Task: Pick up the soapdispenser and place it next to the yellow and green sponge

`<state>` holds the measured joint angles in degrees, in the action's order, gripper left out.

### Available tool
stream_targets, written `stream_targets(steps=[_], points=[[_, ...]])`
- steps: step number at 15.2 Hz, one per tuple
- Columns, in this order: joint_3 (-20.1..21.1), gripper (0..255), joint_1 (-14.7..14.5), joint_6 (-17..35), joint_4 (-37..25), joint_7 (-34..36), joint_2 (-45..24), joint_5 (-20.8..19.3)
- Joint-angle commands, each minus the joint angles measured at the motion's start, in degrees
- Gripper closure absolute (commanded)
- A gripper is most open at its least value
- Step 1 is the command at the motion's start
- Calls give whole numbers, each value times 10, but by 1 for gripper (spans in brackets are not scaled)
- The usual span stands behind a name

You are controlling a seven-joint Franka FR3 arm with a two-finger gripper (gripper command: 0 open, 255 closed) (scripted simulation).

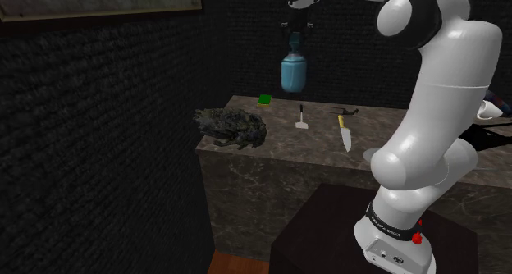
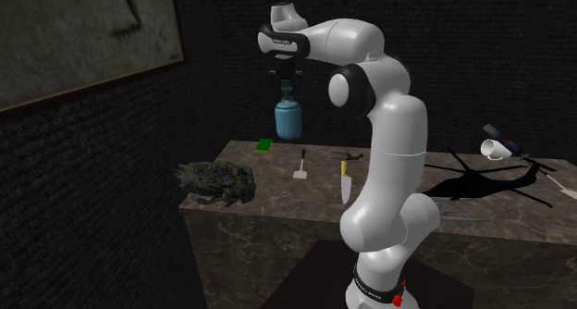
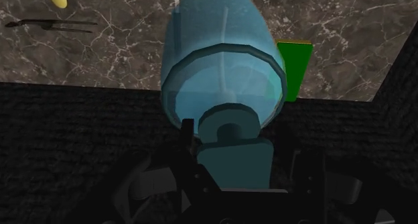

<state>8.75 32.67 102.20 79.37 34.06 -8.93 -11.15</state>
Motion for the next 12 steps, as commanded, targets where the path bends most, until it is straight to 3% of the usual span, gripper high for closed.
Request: stream_targets(steps=[1,6,12], points=[[-3,255,2,14,-24,-3,-37,-4],[-9,255,3,25,-118,-13,-140,-14],[-10,255,7,77,-53,-5,-128,-15]])
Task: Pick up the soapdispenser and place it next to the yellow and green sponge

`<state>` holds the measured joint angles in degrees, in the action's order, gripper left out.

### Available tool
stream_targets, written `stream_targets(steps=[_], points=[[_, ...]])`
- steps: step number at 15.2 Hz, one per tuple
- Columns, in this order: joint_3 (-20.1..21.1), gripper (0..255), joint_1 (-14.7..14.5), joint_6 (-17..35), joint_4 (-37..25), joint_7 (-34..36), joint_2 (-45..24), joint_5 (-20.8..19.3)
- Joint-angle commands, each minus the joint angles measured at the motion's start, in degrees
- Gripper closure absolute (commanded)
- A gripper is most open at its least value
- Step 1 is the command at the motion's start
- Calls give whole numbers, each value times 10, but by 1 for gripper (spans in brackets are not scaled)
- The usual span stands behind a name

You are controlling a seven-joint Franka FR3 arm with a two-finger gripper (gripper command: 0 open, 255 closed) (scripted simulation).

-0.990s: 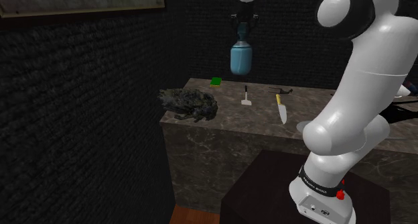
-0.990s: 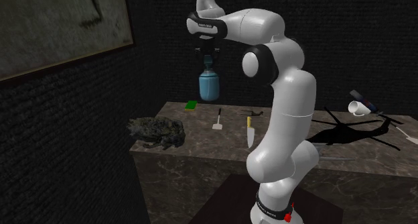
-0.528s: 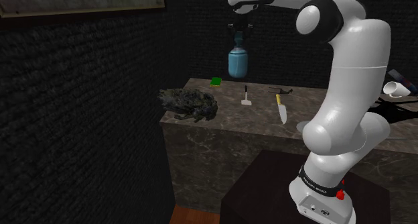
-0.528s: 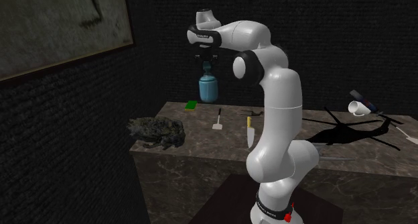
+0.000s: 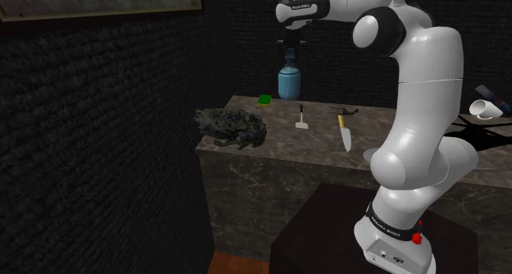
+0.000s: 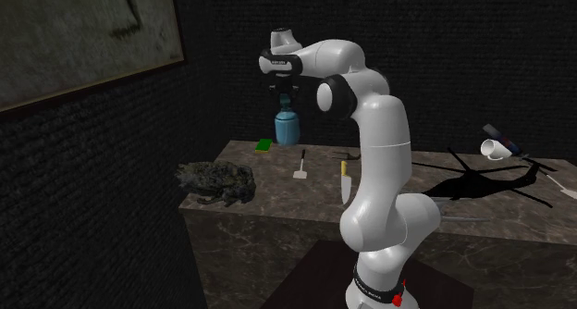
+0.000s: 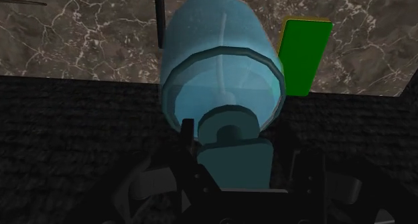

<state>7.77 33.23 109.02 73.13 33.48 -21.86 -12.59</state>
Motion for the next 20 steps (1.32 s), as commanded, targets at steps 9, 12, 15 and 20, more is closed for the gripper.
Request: stream_targets(steps=[9,12,15,20], points=[[-2,255,4,80,86,13,7,-4],[-2,255,5,85,92,14,7,-5],[-2,255,5,85,91,14,7,-5],[-2,0,5,85,91,14,6,-5]])
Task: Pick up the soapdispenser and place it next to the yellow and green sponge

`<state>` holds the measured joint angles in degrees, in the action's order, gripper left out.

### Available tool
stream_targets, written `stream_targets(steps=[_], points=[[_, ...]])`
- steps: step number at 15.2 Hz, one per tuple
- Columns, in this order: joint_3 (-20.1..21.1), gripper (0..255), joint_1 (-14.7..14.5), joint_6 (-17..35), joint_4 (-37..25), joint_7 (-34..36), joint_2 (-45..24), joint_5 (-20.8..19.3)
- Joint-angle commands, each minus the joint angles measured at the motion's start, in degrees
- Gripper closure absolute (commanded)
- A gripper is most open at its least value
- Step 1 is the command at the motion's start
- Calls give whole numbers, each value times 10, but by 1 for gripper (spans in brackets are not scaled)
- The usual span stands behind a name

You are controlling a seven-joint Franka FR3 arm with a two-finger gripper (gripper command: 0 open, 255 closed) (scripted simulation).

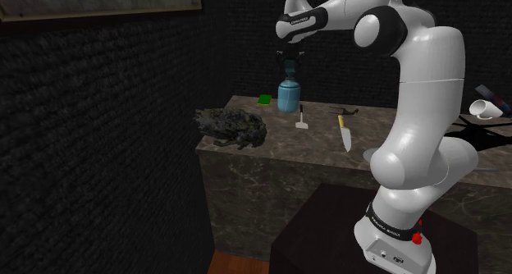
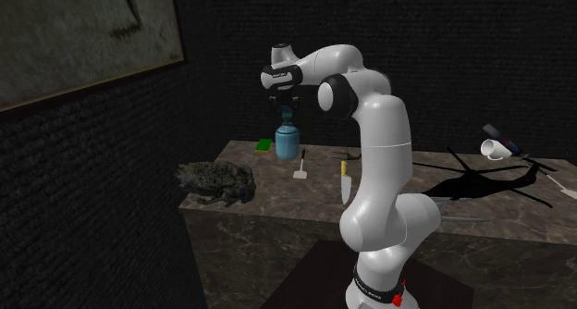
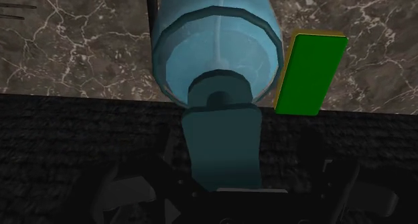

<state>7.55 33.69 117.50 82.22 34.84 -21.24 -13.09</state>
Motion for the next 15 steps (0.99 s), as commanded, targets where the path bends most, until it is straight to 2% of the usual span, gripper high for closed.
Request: stream_targets(steps=[1,3,7,15], points=[[0,0,0,0,0,0,0,0],[0,0,0,0,1,0,0,0],[4,0,-5,-58,-33,-4,25,5],[4,0,-5,-58,-33,-4,25,5]])
